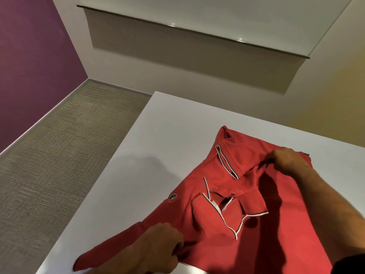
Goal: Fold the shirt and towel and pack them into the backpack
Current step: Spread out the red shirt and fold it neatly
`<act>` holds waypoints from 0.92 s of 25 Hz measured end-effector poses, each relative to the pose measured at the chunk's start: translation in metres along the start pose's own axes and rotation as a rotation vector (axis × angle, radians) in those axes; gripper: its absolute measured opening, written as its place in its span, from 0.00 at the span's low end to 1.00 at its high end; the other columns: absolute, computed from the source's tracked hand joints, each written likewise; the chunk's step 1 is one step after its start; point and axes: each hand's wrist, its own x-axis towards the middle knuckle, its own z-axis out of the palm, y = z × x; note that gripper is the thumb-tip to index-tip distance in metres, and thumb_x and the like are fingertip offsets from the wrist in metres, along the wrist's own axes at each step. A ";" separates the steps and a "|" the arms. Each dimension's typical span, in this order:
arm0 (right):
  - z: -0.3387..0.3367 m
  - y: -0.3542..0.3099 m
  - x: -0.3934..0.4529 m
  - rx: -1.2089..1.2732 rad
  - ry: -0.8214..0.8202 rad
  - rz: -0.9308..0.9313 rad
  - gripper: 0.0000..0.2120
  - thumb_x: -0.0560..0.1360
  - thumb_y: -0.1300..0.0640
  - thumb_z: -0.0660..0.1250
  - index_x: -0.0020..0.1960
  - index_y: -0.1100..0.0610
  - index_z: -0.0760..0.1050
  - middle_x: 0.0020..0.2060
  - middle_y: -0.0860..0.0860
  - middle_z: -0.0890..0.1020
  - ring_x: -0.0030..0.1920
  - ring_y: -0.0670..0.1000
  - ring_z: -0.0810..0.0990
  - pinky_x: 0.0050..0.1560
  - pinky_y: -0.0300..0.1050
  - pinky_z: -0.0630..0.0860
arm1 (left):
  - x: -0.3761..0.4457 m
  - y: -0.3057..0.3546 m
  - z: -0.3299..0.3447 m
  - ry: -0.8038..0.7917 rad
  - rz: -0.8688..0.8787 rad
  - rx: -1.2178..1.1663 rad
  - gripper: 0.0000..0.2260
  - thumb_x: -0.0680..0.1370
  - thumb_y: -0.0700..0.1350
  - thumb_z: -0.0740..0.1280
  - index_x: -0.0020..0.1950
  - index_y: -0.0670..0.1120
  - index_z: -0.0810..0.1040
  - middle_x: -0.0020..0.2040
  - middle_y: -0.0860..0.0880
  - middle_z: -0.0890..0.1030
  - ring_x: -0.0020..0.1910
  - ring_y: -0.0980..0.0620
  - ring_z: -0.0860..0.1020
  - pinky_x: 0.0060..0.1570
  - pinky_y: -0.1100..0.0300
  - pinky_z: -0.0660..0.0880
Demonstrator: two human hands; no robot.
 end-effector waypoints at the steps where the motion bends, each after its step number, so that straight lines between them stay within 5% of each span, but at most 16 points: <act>1: -0.018 -0.010 0.008 -0.020 -0.040 -0.002 0.18 0.67 0.61 0.71 0.52 0.44 0.83 0.49 0.50 0.85 0.51 0.55 0.81 0.46 0.45 0.77 | -0.001 -0.002 -0.015 0.001 -0.019 -0.076 0.07 0.69 0.48 0.68 0.44 0.49 0.81 0.35 0.54 0.79 0.37 0.57 0.76 0.39 0.70 0.69; 5: -0.110 -0.067 0.059 -0.055 -0.047 -0.042 0.12 0.67 0.61 0.71 0.47 0.47 0.83 0.48 0.54 0.83 0.48 0.58 0.81 0.44 0.44 0.76 | -0.013 -0.059 -0.084 0.093 -0.260 -0.498 0.07 0.61 0.43 0.67 0.36 0.50 0.82 0.29 0.54 0.80 0.29 0.59 0.78 0.33 0.65 0.73; 7: -0.157 -0.105 0.084 0.060 0.206 -0.108 0.14 0.67 0.64 0.69 0.50 0.52 0.83 0.50 0.58 0.84 0.49 0.61 0.81 0.47 0.49 0.79 | -0.024 -0.094 -0.115 0.245 -0.397 -0.683 0.05 0.60 0.40 0.68 0.34 0.46 0.80 0.27 0.51 0.78 0.27 0.55 0.75 0.30 0.62 0.70; 10: -0.193 -0.163 0.109 0.425 0.508 -0.163 0.25 0.72 0.65 0.69 0.69 0.59 0.72 0.63 0.61 0.78 0.61 0.63 0.77 0.62 0.53 0.74 | -0.038 -0.149 -0.134 0.504 -0.687 -0.846 0.05 0.66 0.32 0.68 0.39 0.40 0.78 0.29 0.45 0.76 0.26 0.50 0.74 0.28 0.61 0.72; 12: -0.191 -0.191 0.112 0.495 0.453 -0.176 0.32 0.74 0.64 0.70 0.75 0.59 0.62 0.70 0.60 0.72 0.67 0.62 0.72 0.66 0.52 0.69 | -0.047 -0.178 -0.127 0.539 -0.926 -0.715 0.06 0.69 0.37 0.70 0.43 0.43 0.77 0.36 0.45 0.81 0.31 0.47 0.79 0.33 0.57 0.78; 14: -0.172 -0.200 0.112 0.467 0.404 -0.182 0.33 0.75 0.64 0.70 0.76 0.58 0.61 0.71 0.59 0.71 0.68 0.61 0.71 0.66 0.50 0.68 | -0.054 -0.192 -0.114 0.413 -1.021 -0.302 0.10 0.66 0.50 0.72 0.44 0.53 0.75 0.41 0.49 0.82 0.39 0.47 0.81 0.42 0.55 0.79; 16: -0.145 -0.197 0.105 0.453 0.394 -0.182 0.31 0.75 0.63 0.69 0.75 0.58 0.63 0.71 0.58 0.72 0.68 0.60 0.71 0.66 0.50 0.68 | -0.050 -0.192 -0.099 0.420 -0.946 -0.029 0.13 0.65 0.58 0.70 0.44 0.56 0.73 0.43 0.53 0.81 0.44 0.47 0.80 0.46 0.54 0.77; 20: -0.084 -0.179 0.077 0.509 0.360 -0.134 0.27 0.77 0.56 0.67 0.74 0.59 0.65 0.70 0.57 0.72 0.69 0.60 0.71 0.68 0.52 0.68 | -0.020 -0.165 -0.063 0.648 -0.385 0.139 0.21 0.68 0.62 0.65 0.54 0.50 0.79 0.49 0.51 0.82 0.49 0.45 0.79 0.46 0.51 0.78; 23: -0.034 -0.158 0.037 0.569 0.338 -0.061 0.28 0.78 0.48 0.63 0.73 0.61 0.66 0.69 0.60 0.73 0.68 0.60 0.72 0.67 0.52 0.68 | 0.002 -0.146 -0.030 0.533 -0.213 0.255 0.32 0.70 0.67 0.64 0.65 0.47 0.78 0.64 0.47 0.79 0.63 0.45 0.76 0.62 0.47 0.71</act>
